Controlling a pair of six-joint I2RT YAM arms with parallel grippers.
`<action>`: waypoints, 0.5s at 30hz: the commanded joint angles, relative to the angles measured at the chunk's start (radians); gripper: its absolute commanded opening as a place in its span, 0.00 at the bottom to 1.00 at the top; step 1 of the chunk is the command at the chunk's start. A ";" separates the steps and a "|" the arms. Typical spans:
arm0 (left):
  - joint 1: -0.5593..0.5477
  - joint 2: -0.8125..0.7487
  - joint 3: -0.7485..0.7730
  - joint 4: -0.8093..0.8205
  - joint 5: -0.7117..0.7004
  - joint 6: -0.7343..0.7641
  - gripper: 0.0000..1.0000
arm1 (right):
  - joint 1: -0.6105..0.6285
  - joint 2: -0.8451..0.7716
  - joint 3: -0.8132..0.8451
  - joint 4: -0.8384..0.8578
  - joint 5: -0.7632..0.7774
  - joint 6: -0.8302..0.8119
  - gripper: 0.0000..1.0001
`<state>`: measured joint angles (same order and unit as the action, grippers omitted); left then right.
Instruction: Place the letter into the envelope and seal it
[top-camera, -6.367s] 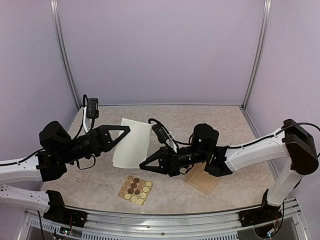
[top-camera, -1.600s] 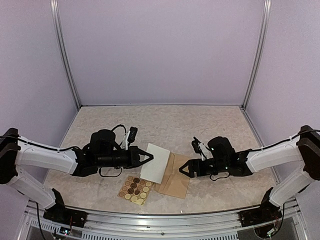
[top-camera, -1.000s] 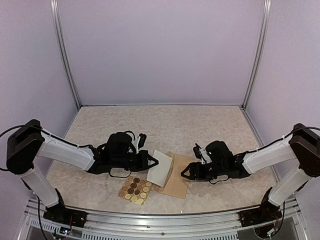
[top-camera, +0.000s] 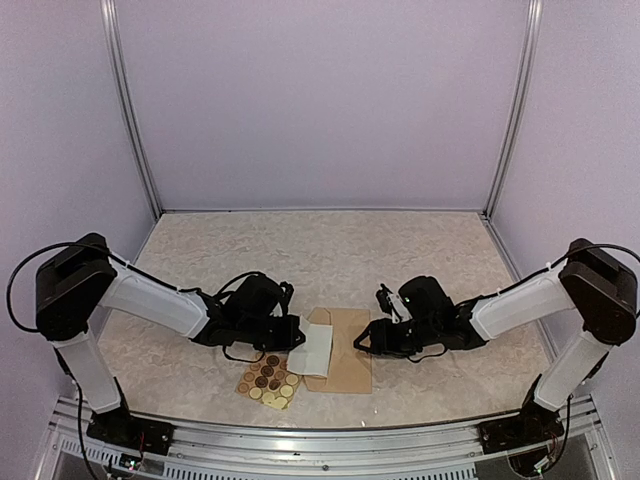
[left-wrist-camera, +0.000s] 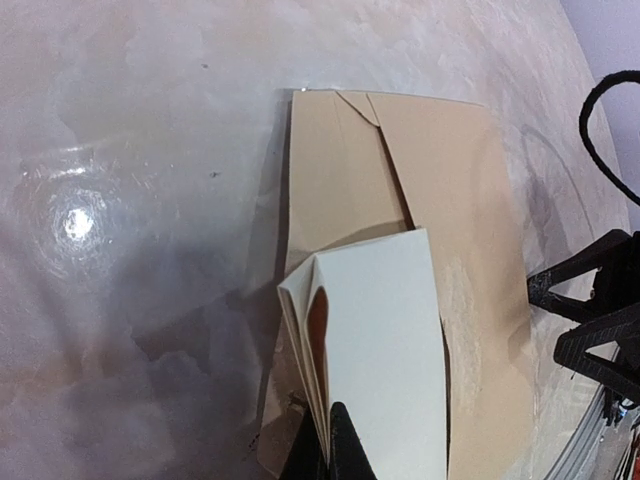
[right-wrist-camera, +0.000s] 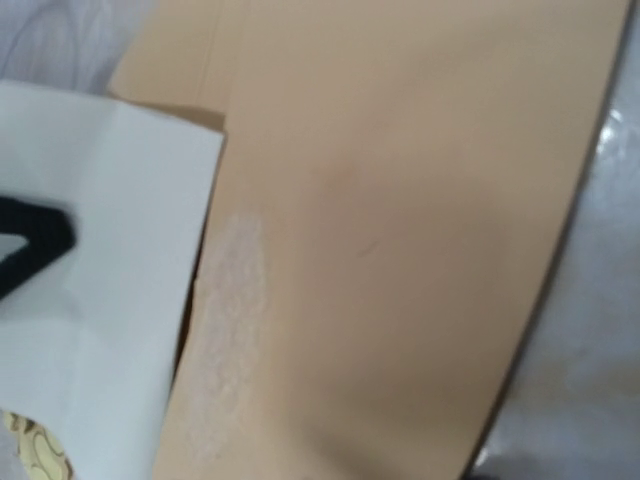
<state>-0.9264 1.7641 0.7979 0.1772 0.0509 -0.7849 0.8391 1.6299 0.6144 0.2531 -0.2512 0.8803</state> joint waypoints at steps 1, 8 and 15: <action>-0.006 0.030 0.030 -0.026 -0.019 -0.003 0.00 | -0.003 0.052 -0.007 -0.100 0.001 0.009 0.55; -0.006 0.031 0.026 -0.043 -0.061 -0.048 0.00 | 0.004 0.066 0.001 -0.099 0.002 0.015 0.54; -0.005 -0.044 -0.025 -0.061 -0.118 -0.100 0.00 | 0.005 0.060 -0.007 -0.115 0.026 0.030 0.54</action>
<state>-0.9279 1.7741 0.8009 0.1444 -0.0212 -0.8459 0.8394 1.6497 0.6312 0.2577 -0.2543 0.8898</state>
